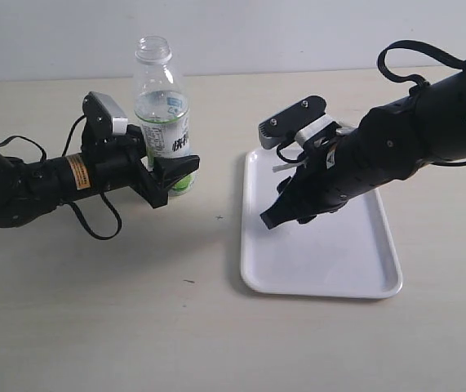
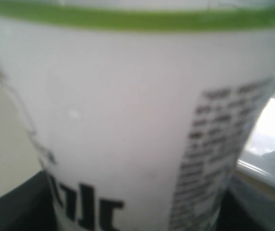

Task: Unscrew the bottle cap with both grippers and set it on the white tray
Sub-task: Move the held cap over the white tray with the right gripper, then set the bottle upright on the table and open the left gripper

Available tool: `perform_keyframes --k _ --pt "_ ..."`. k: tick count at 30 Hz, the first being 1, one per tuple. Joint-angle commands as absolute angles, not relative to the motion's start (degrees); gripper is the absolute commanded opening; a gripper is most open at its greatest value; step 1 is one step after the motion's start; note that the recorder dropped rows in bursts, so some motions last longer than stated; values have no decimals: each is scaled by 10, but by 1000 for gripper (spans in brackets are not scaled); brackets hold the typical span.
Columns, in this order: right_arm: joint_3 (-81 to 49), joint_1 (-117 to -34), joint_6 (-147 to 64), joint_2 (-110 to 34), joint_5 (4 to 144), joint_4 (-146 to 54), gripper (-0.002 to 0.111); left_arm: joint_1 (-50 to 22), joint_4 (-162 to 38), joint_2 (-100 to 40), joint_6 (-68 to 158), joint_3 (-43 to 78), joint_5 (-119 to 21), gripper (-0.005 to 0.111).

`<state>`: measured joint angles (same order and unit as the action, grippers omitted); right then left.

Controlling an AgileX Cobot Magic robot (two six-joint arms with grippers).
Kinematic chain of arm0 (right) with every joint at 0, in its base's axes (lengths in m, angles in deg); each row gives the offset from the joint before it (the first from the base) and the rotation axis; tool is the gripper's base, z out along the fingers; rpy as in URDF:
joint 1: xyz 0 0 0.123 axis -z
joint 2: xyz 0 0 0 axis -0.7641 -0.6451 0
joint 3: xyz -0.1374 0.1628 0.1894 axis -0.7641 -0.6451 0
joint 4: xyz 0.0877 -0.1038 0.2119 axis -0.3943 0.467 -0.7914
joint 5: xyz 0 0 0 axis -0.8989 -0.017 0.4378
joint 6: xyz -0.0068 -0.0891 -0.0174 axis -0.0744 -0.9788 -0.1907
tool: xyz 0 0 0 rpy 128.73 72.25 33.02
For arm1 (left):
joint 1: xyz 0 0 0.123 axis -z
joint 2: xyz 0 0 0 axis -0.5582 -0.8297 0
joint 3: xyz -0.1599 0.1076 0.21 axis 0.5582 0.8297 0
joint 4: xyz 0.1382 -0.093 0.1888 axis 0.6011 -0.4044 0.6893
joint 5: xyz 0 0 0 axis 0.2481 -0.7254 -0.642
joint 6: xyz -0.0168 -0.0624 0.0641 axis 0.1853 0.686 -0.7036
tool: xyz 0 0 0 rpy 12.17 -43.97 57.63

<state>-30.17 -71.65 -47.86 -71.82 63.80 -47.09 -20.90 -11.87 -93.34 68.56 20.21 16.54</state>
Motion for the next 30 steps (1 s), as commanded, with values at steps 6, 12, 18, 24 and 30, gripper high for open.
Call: perform_keyframes --k 6,12,18,24,30 --pt "-306 -714 -479 -720 650 -472 0 -210 -104 -930 688 202 176 29" --pt "-306 -714 -479 -720 648 -472 0 -210 -103 -930 688 202 172 45" --pt "-306 -714 -479 -720 647 -472 0 -210 -99 -930 688 202 162 49" --pt "-306 -714 -479 -720 647 -471 0 -210 -97 -930 688 202 159 64" --pt "-306 -714 -479 -720 637 -471 0 -214 -93 -930 688 202 159 86"
